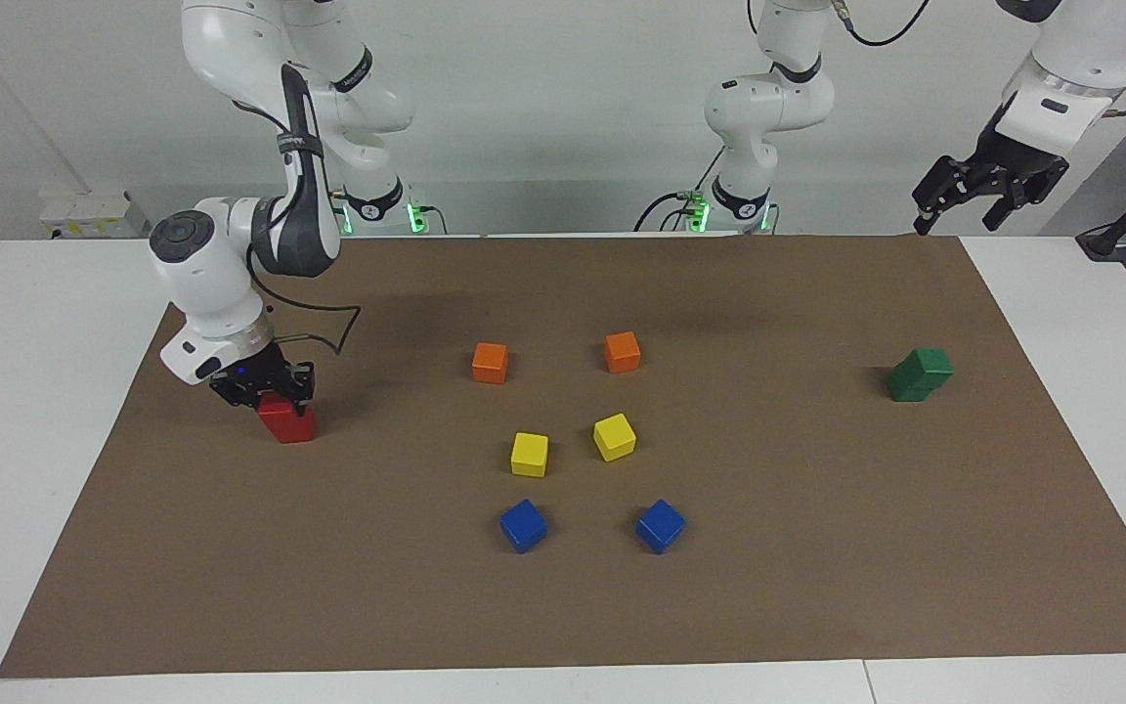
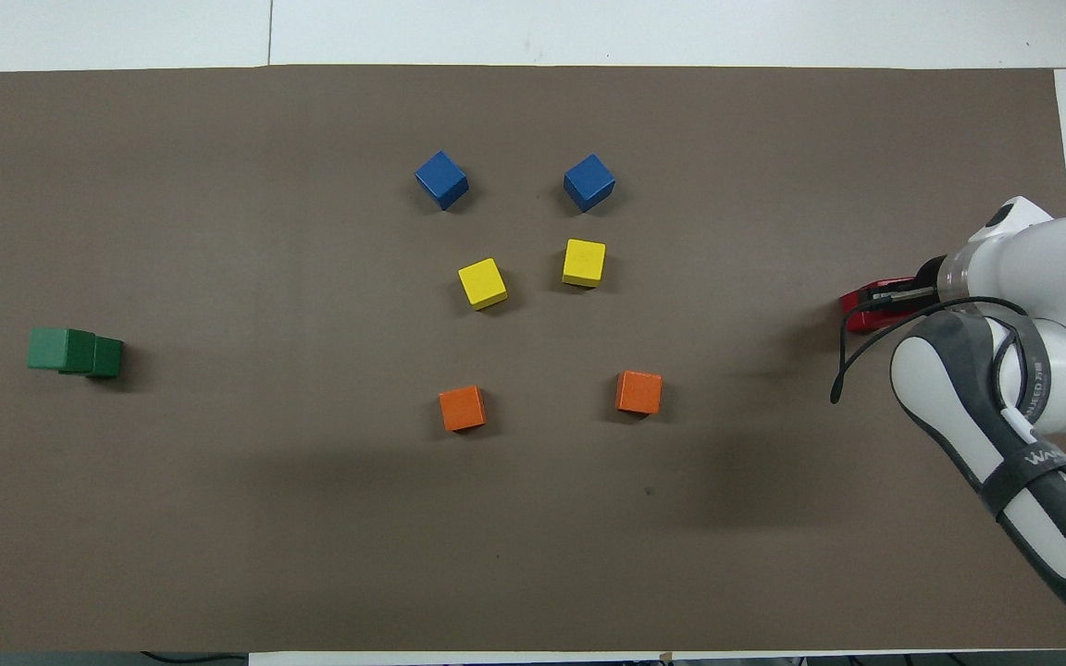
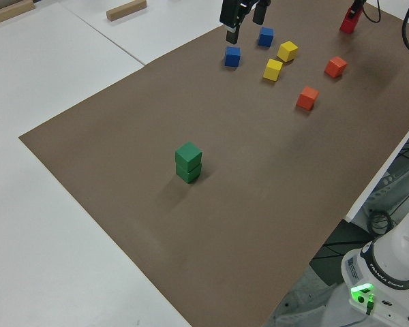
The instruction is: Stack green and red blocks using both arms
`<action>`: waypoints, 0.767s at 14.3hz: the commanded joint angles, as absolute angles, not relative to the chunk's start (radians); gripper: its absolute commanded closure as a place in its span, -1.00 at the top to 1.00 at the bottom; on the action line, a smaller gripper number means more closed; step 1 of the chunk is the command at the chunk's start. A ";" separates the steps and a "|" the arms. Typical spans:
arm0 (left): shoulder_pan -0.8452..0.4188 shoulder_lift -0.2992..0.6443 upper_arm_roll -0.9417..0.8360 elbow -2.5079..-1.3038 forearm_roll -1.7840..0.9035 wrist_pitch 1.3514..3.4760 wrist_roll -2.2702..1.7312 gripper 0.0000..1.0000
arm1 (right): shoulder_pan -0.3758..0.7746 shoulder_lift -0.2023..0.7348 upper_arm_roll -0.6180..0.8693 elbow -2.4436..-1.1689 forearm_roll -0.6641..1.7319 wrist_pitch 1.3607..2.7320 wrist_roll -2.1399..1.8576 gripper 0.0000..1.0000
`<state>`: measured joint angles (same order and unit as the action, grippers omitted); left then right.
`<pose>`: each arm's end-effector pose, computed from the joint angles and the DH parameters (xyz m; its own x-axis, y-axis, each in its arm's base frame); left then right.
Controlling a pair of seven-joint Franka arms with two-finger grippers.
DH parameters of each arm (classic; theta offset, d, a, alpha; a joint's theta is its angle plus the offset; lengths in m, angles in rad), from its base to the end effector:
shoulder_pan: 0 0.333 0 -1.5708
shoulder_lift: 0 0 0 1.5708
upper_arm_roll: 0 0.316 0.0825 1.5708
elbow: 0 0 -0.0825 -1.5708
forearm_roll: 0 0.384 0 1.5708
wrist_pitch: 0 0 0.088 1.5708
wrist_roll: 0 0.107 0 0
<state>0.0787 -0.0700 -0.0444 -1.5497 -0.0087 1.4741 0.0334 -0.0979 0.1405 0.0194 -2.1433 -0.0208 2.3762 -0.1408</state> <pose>0.5223 0.0160 0.6636 1.0000 0.0002 -0.0055 0.0002 -1.0000 0.0057 0.5661 -0.0449 0.3472 0.9930 0.0771 0.0895 0.0751 -0.9968 0.0258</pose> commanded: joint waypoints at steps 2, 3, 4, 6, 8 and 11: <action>0.049 -0.089 -0.020 -1.560 0.006 1.463 0.020 1.00 | -0.110 0.130 0.031 -2.163 -0.018 2.399 -0.140 -1.00; 0.045 -0.089 -0.020 -1.560 0.006 1.466 0.021 1.00 | -0.112 0.130 0.031 -2.163 -0.017 2.399 -0.141 -1.00; 0.043 -0.089 -0.020 -1.560 0.006 1.466 0.023 1.00 | -0.112 0.130 0.031 -2.163 -0.018 2.399 -0.146 -1.00; 0.043 -0.089 -0.020 -1.560 0.006 1.477 0.028 1.00 | -0.112 0.130 0.031 -2.163 -0.018 2.399 -0.147 -0.60; 0.043 -0.089 -0.020 -1.560 0.006 1.483 0.025 1.00 | -0.113 0.130 0.031 -2.163 -0.018 2.401 -0.150 -0.27; 0.041 -0.089 -0.020 -1.560 0.006 1.483 0.023 1.00 | -0.112 0.132 0.031 -2.161 -0.018 2.402 -0.147 0.73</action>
